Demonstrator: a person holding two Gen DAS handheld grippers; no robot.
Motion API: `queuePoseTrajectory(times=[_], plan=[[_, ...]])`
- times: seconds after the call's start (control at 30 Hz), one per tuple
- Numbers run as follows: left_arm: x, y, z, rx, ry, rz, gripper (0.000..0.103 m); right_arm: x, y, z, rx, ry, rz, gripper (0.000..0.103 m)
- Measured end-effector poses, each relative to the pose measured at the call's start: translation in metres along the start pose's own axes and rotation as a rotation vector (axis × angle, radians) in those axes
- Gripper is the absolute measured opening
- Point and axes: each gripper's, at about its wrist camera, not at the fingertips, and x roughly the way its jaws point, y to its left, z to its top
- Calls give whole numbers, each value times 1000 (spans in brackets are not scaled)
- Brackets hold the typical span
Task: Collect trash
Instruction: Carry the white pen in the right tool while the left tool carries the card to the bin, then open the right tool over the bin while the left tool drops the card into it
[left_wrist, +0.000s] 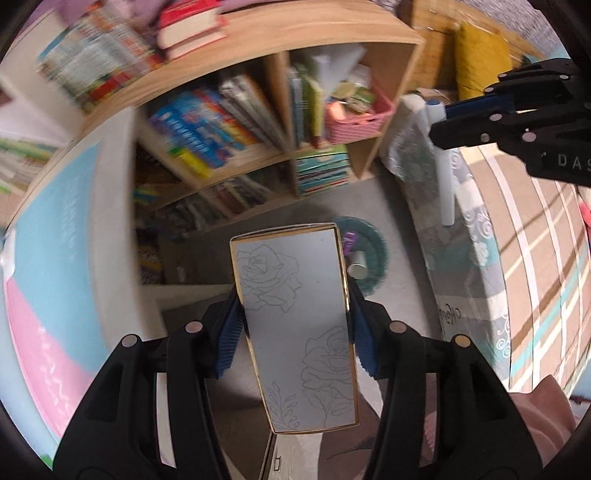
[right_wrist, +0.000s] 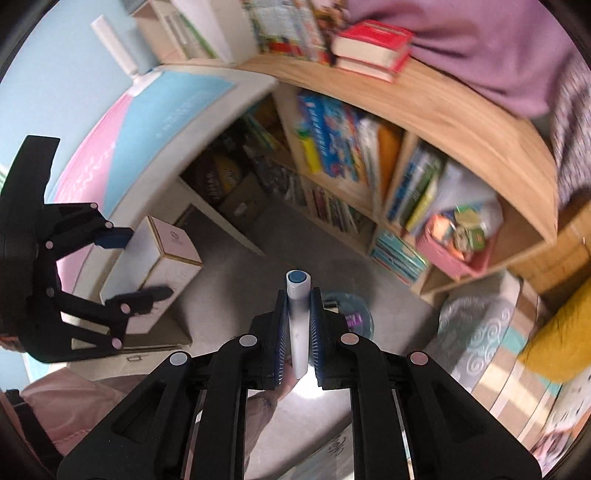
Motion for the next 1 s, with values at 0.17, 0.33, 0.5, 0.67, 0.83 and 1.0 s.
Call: queuePoseTrajectory(times=[0.17, 0.33, 0.5, 0.67, 0.83, 1.0], plan=[[12, -36, 19, 66, 20, -32, 49, 0, -25, -19, 65, 2, 7, 13], [19, -57, 31, 107, 32, -47, 49, -1, -43, -33, 105, -2, 18, 13], [27, -72, 41, 131, 44, -56, 50, 0, -58, -39, 138, -5, 30, 13], [35, -85, 48, 150, 57, -67, 51, 3, -66, -42, 167, -4, 56, 15], [41, -87, 49, 136, 74, -66, 73, 1, -75, -45, 189, -2, 48, 46], [40, -87, 49, 133, 75, -62, 73, -2, -84, -52, 206, 5, 34, 46]])
